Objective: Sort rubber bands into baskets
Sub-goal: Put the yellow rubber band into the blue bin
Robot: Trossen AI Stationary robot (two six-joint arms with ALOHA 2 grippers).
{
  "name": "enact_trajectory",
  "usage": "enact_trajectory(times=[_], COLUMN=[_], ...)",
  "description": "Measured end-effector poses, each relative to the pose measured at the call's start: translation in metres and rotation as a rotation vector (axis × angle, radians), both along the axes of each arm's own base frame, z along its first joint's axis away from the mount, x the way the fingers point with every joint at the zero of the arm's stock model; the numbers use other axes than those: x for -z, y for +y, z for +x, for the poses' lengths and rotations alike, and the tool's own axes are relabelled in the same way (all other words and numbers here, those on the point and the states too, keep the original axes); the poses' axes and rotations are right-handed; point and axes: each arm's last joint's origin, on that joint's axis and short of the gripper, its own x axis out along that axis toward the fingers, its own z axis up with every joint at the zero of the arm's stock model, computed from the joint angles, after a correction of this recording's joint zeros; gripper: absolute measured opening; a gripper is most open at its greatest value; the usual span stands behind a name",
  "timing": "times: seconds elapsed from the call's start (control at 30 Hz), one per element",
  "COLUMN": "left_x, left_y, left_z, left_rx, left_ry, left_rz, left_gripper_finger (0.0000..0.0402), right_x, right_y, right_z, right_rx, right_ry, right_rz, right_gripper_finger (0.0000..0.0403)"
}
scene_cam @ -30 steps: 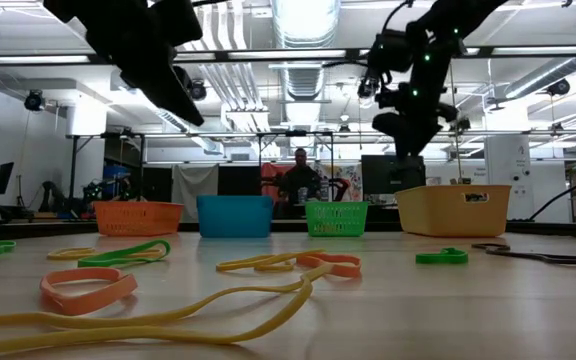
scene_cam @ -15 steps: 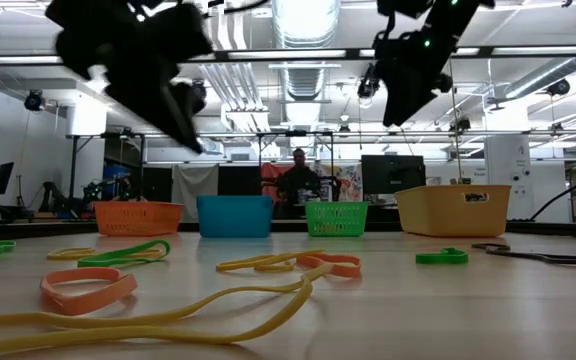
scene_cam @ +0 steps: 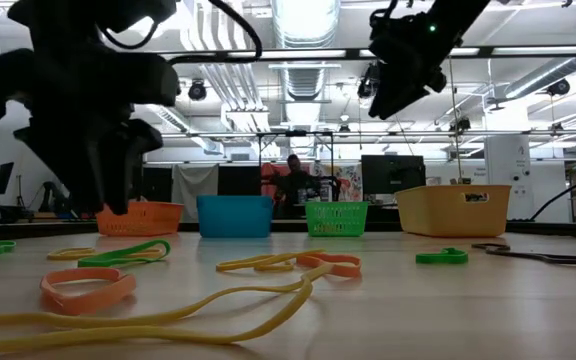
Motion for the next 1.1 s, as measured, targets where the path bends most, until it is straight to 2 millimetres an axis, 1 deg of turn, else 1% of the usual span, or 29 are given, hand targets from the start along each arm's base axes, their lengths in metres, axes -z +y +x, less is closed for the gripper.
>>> enact_trajectory(times=[0.2,0.37,0.53,0.67,0.73,0.83,0.87,0.97,1.1], left_x=[0.012,0.025,0.038,0.044,0.046,0.046,0.046,0.043,0.033], left_y=[-0.003,-0.006,-0.012,-0.017,-0.017,-0.017,-0.017,-0.016,-0.014], left_z=[0.000,0.002,-0.003,-0.003,-0.003,-0.004,-0.004,-0.005,-0.008], left_rx=[-0.013,0.002,0.009,0.006,0.010,0.009,0.008,0.007,0.018], left_ry=[0.030,0.001,0.044,0.046,0.050,0.046,0.044,0.033,-0.004], left_rz=[0.003,-0.007,0.006,0.075,0.079,0.085,0.087,0.090,0.105], left_gripper_finger=[0.0150,0.0150,0.0138,0.0107,0.0078,0.0021,0.0011,0.0006,0.0001], right_x=[0.000,0.002,0.003,0.003,0.004,0.004,0.004,0.005,0.007], right_y=[0.000,0.000,0.000,0.000,0.000,0.000,0.000,0.000,0.000], right_z=[0.002,0.002,0.001,0.002,0.002,0.002,0.001,0.001,0.001], right_rx=[-0.008,-0.008,-0.009,-0.010,-0.010,-0.010,-0.010,-0.008,-0.008], right_ry=[-0.025,-0.022,-0.017,-0.017,-0.016,-0.016,-0.015,-0.013,-0.006], right_rz=[-0.011,-0.011,-0.012,-0.013,-0.013,-0.013,-0.013,-0.011,-0.010], right_gripper_finger=[0.0183,0.0183,0.0183,0.0183,0.0183,0.0183,0.0183,0.0183,0.0183])
